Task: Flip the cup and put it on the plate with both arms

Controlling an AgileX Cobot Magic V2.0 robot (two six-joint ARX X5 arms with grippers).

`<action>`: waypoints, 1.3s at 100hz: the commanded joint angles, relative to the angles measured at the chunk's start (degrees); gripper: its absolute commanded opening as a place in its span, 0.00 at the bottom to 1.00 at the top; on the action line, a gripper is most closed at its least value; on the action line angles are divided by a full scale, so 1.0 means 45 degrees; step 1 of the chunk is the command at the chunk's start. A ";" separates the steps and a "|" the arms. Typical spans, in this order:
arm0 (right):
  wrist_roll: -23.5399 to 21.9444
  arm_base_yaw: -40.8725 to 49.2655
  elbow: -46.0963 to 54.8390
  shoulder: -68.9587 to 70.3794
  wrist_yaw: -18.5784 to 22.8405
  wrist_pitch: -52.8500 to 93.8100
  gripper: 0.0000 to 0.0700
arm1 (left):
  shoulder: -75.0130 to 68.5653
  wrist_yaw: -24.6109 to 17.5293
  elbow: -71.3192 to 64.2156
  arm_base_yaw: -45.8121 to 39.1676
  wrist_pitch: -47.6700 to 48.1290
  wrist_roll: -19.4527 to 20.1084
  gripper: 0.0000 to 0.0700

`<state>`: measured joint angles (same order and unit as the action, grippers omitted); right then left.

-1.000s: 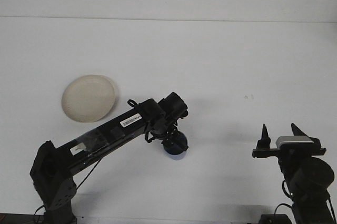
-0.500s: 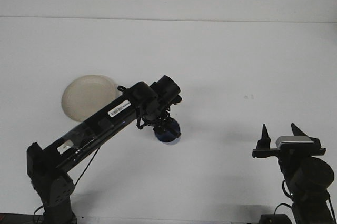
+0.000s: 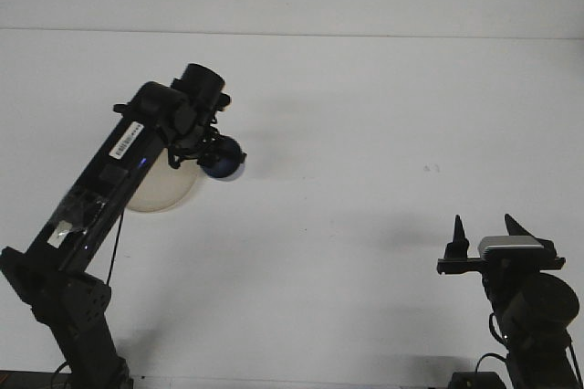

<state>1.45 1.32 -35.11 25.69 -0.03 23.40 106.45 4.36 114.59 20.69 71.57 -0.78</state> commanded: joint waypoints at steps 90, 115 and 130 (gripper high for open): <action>-0.0117 -0.0010 -0.0097 0.0039 -0.0015 -0.0160 0.78 | 0.1132 -0.0607 -0.0039 -0.5659 0.0068 0.0024 0.01; -0.0112 -0.0010 -0.0097 0.0039 -0.0015 -0.0155 0.78 | 0.2312 -0.0627 -0.0039 -0.5654 0.0083 -0.0034 0.01; -0.0107 -0.0010 -0.0097 0.0039 -0.0015 -0.0160 0.78 | 0.2671 -0.0636 -0.0039 -0.5659 0.0078 -0.0078 0.02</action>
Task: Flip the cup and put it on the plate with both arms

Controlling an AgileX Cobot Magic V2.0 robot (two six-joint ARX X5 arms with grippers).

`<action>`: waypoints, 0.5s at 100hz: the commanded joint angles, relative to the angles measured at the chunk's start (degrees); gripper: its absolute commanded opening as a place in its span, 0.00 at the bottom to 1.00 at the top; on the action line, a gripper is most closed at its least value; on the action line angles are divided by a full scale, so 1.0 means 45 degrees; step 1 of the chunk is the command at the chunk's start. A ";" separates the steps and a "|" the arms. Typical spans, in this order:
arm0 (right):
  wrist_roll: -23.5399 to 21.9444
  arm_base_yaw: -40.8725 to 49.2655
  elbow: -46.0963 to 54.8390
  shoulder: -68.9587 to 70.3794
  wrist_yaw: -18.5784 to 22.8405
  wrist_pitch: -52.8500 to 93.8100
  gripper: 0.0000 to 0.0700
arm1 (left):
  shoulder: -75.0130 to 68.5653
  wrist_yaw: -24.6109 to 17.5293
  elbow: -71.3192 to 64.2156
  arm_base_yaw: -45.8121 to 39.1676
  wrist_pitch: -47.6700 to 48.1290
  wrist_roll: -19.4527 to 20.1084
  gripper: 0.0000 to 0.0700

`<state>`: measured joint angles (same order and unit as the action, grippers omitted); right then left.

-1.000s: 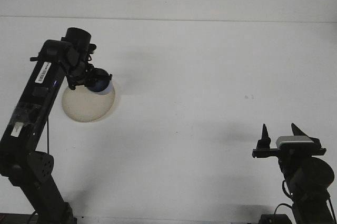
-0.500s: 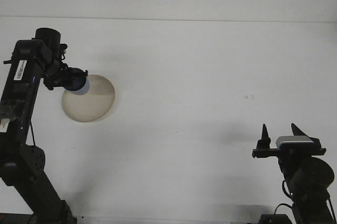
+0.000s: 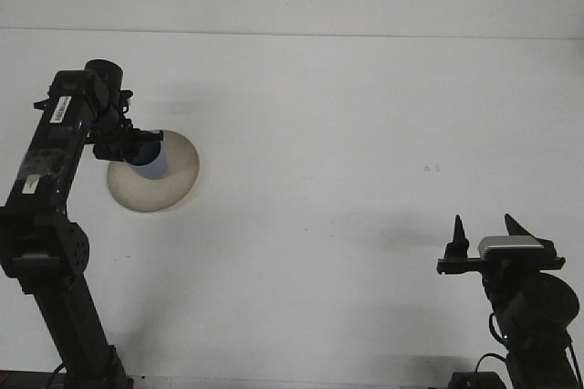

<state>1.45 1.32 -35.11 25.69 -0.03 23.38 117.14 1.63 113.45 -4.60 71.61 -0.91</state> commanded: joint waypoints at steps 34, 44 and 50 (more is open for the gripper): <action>-0.0078 -0.0010 -0.0097 0.0039 -0.0015 -0.0175 0.78 | 0.0442 -0.0034 0.0214 -0.0049 -0.0155 -0.0039 0.02; -0.0078 -0.0010 -0.0097 0.0039 -0.0015 -0.0180 0.78 | 0.0452 -0.0034 0.0214 -0.0049 -0.0185 -0.0044 0.03; -0.0078 -0.0010 -0.0097 0.0039 -0.0015 -0.0180 0.78 | 0.0457 -0.0034 0.0214 -0.0049 -0.0204 -0.0044 0.04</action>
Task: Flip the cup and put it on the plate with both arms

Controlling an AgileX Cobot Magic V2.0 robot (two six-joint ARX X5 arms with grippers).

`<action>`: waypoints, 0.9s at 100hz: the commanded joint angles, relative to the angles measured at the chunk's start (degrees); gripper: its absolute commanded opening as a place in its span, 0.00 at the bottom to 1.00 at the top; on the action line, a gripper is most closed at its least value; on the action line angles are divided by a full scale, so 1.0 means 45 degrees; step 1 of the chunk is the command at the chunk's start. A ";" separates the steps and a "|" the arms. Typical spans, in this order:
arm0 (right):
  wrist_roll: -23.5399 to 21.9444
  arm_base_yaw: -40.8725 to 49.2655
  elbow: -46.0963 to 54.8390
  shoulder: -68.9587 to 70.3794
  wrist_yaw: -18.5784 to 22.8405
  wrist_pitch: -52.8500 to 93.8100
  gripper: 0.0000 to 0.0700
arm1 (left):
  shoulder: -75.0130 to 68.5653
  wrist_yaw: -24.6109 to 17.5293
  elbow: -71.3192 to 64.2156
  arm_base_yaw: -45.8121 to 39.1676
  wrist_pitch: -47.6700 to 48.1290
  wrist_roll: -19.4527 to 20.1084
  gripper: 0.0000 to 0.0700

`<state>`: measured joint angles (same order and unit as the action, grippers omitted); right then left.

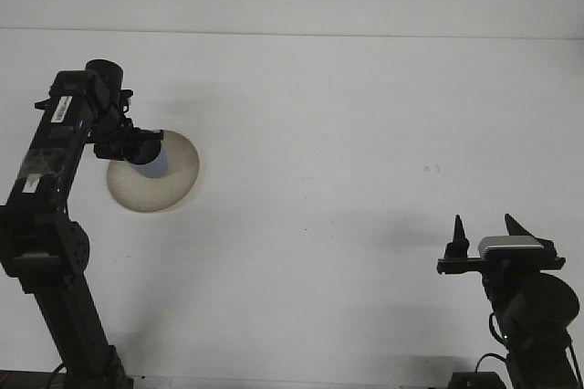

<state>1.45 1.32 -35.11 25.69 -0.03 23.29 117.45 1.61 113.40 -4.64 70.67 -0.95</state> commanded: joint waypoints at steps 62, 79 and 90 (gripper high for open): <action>-0.0078 -0.0010 -0.0097 0.0039 -0.0010 -0.0160 0.78 | 0.0345 -0.0034 0.0233 -0.0049 -0.0068 -0.0272 0.61; -0.0078 -0.0010 -0.0097 0.0039 -0.0010 -0.0160 0.78 | -0.0136 -0.0034 0.0253 -0.0053 -0.0413 -0.0272 0.67; -0.0078 -0.0010 -0.0097 0.0039 -0.0010 -0.0160 0.78 | -0.0704 -0.0034 0.0267 -0.0049 -0.0403 -0.0272 0.67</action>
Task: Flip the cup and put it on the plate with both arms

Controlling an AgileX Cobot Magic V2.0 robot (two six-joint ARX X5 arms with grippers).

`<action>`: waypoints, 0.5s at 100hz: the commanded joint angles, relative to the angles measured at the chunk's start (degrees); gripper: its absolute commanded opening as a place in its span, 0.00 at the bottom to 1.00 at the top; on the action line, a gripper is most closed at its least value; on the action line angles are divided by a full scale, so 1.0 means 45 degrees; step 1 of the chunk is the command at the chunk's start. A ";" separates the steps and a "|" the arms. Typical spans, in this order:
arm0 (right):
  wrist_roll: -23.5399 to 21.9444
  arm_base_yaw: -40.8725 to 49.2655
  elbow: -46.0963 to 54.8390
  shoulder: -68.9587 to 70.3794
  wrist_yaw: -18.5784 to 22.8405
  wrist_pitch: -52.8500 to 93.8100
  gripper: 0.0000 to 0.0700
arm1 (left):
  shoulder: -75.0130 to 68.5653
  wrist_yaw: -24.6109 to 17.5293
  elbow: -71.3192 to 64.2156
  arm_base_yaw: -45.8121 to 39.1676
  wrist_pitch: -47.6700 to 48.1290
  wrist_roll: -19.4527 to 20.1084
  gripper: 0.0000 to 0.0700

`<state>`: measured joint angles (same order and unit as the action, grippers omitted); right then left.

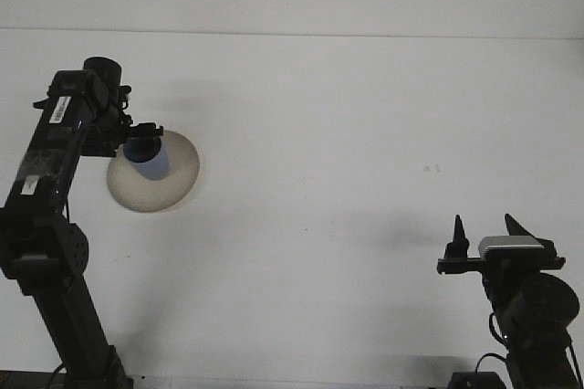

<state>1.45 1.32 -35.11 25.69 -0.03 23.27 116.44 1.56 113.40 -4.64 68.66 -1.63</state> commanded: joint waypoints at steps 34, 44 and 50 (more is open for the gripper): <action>-0.0078 -0.0010 -0.0097 0.0039 -0.0010 -0.0155 0.78 | -0.2526 -0.0131 0.0262 -0.0010 0.0136 -0.0345 0.66; -0.0078 -0.0010 -0.0097 0.0039 -0.0010 -0.0155 0.78 | -0.3293 -0.0408 0.0262 0.0262 -0.0010 -0.0364 0.66; -0.0078 -0.0010 -0.0097 0.0039 -0.0010 -0.0155 0.78 | -0.3803 -0.0408 0.0262 0.0510 -0.0257 -0.0364 0.66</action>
<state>1.45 1.32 -35.11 25.69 -0.03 23.27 101.82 0.21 113.38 -3.62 68.58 -2.68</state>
